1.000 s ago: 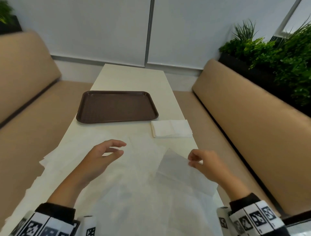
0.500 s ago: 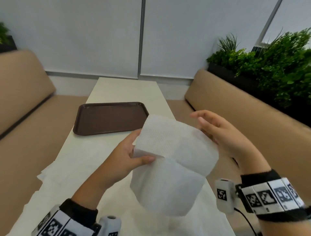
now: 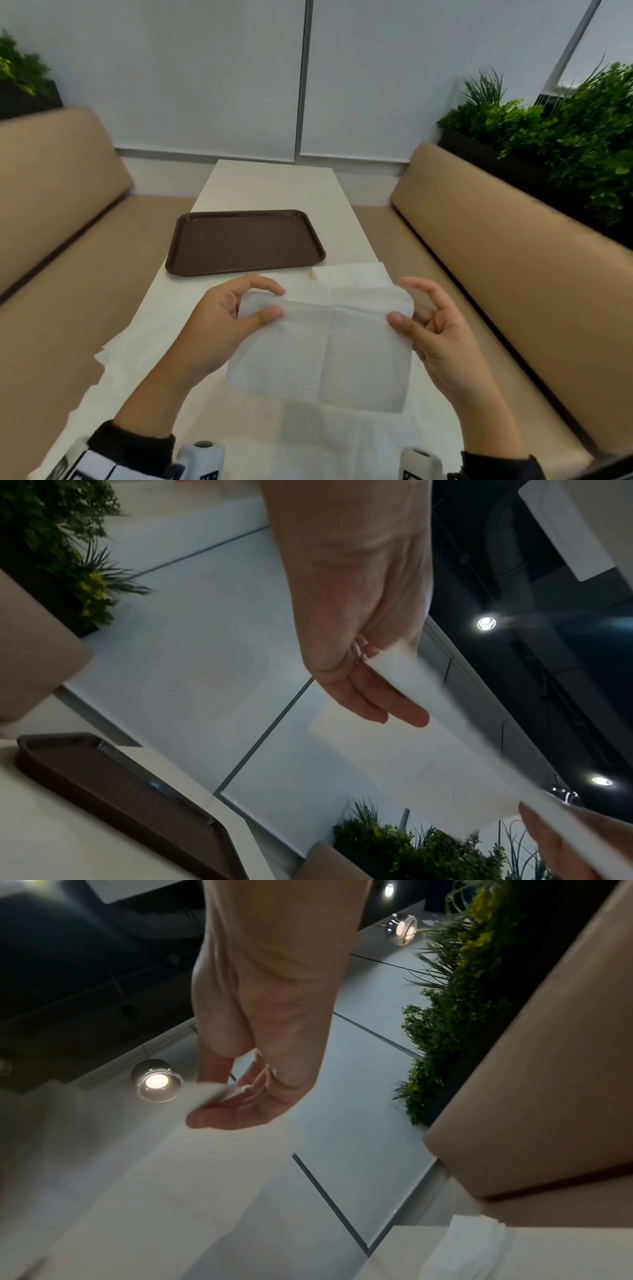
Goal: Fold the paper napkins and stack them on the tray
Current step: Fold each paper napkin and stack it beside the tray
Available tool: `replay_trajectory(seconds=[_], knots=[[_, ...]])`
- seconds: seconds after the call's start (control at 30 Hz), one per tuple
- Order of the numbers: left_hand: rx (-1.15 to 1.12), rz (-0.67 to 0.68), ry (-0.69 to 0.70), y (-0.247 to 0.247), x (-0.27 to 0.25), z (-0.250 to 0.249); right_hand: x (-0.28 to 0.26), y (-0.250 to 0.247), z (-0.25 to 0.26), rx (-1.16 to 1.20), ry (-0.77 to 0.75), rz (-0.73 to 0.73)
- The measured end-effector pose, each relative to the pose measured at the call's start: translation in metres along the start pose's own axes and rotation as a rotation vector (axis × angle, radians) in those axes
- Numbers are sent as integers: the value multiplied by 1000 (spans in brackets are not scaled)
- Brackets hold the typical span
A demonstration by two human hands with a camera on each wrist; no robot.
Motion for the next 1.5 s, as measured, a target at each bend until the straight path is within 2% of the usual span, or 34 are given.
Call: replay_trajectory(seconds=[0.23,0.47,0.6,0.67,0.7,0.77,0.87,0.97,1.1,1.33,1.5], knots=[[-17,-53,3,-2,-1,-1,2,10,-1,-177,-86,46],[20,-131,26,-5,1,1,6,9,1,-263,-104,-47],[180,-209,117,-4,-3,-7,4,6,-6,-395,-105,-57],[319,-208,197,-3,-5,-15,3,1,-5,-612,-125,-53],[394,-182,242,-2,-5,-20,4,1,-2,-722,-148,-28],[585,-114,322,1,-2,-27,8,12,8,-796,-233,81],[834,-62,313,10,4,-38,17,48,17,-707,-308,292],[957,-57,321,18,6,-51,27,72,17,-667,-306,358],[924,-13,308,10,7,-58,32,68,15,-593,-297,345],[585,44,180,-10,6,-72,26,34,0,-550,-268,424],[434,133,70,-21,23,-53,27,-3,-18,-581,-127,457]])
Point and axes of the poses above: each hand's wrist, its own x-axis towards the middle knuckle, its own y-axis out of the palm, z = x × y, the point moved 3 cm from there along x, towards the middle knuckle, and after that the axes turned 14 degrees about -y, right-handed, at the moved point
